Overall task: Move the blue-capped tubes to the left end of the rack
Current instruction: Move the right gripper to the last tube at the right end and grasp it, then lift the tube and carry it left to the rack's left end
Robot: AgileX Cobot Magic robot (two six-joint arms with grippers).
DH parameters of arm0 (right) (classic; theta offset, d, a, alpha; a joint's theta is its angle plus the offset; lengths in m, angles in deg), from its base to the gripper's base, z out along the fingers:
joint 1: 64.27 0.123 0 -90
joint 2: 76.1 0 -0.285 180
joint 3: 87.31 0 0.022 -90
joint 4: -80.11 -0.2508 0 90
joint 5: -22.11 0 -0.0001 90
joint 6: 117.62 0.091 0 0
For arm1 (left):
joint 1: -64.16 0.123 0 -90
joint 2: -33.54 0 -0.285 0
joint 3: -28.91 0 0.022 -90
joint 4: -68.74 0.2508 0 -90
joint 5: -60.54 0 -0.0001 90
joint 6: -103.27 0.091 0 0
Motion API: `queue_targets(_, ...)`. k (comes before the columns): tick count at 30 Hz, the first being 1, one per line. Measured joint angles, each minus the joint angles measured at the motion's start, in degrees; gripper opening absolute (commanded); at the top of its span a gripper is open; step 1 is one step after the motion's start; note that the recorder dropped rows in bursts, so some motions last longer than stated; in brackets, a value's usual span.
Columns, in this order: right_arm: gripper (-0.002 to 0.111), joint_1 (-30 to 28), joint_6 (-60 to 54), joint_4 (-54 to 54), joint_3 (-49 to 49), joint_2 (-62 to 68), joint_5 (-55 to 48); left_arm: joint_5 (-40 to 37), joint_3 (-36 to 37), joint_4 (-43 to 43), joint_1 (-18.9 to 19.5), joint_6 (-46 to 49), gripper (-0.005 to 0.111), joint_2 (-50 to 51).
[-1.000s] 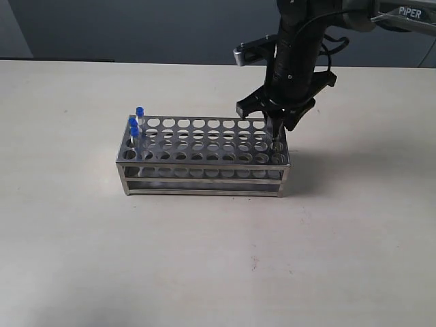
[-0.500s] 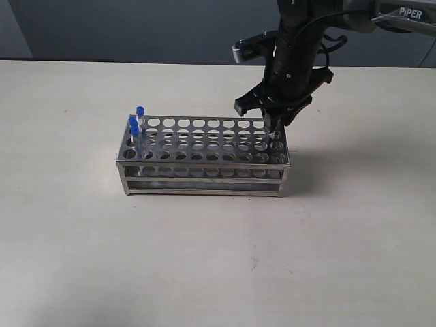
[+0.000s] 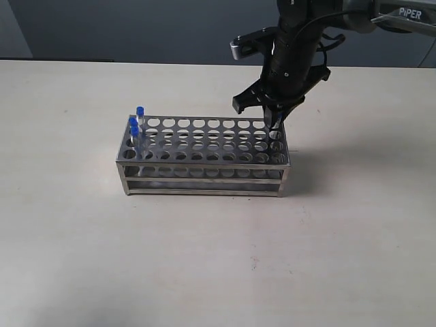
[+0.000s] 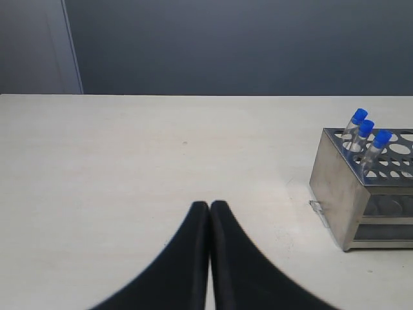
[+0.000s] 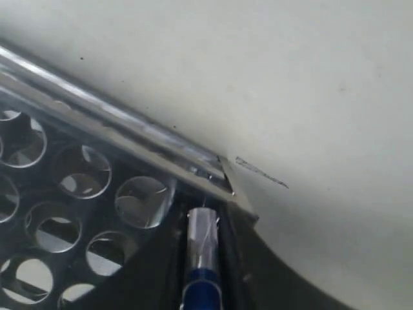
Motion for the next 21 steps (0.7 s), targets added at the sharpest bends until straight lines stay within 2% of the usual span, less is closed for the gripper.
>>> queue_targets(15,0.001,0.00,-0.13,-0.46,0.00,-10.51,-1.79,0.00,0.00,0.00,0.00,0.00,0.001,0.00)
queue_targets(21,0.001,0.54,-3.57,-5.45,0.00,-13.97,-1.93,0.00,0.00,0.00,0.00,0.00,0.001,0.00)
